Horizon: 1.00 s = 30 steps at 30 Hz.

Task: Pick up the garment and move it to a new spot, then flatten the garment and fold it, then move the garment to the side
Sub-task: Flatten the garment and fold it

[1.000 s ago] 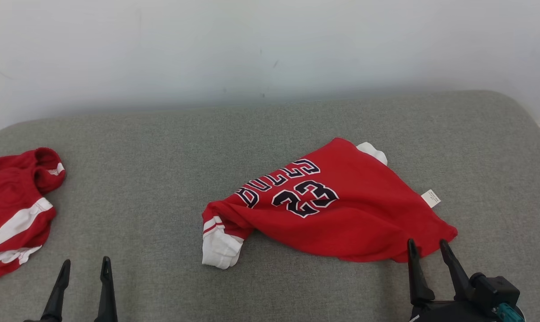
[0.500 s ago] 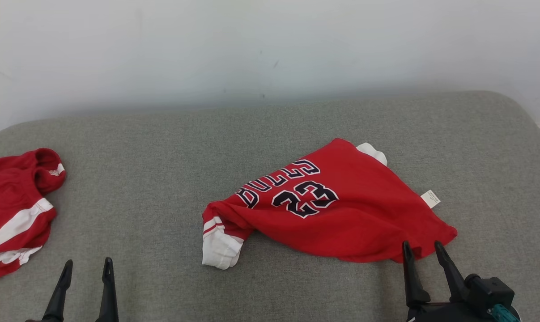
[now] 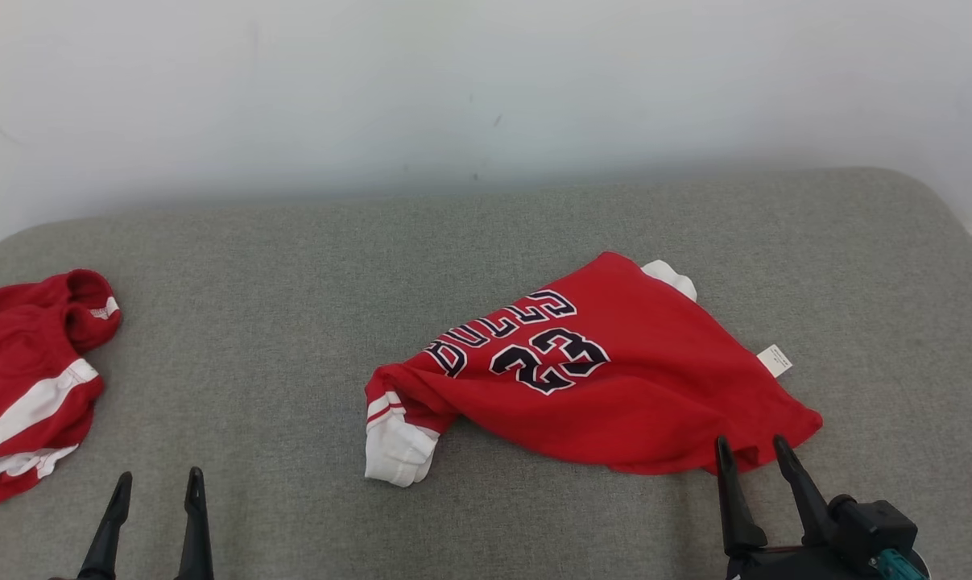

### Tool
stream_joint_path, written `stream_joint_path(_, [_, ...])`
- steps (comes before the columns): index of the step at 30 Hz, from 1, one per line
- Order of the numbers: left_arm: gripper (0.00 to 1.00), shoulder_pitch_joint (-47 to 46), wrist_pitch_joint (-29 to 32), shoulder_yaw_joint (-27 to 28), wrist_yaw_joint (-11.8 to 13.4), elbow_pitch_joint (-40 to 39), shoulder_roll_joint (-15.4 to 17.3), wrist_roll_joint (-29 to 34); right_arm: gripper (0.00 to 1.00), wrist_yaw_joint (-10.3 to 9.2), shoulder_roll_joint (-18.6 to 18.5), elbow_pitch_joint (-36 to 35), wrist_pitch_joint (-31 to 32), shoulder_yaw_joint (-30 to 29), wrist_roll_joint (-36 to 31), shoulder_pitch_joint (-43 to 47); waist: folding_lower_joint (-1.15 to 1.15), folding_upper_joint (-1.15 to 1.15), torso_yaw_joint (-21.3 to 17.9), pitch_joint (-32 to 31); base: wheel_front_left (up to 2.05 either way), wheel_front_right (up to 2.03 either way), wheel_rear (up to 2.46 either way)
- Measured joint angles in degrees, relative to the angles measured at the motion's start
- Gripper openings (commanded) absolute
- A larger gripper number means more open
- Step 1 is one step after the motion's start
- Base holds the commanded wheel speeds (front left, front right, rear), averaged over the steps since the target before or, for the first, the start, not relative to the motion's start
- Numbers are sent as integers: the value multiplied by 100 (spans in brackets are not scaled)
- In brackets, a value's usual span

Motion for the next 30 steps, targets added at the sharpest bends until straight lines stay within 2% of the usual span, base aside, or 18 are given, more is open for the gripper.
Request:
stream_joint_path(14, [100, -6, 0, -15, -1, 148, -52, 13, 100, 0, 0, -79, 0, 57, -8, 6, 0, 0, -43, -21, 0, 0, 0])
stream_joint_path(20, [100, -302, 0, -448, -2, 376, -8, -38, 100, 0, 0, -78, 1, 136, -4, -14, 0, 0, -140, 49, 0, 0, 0])
stream_joint_path(30, [100, -1173, 0, -1504, -3, 1140, 196, -359, 100, 0, 1, -77, 0, 143, 7, -170, 0, 0, -465, 353, 0, 0, 0])
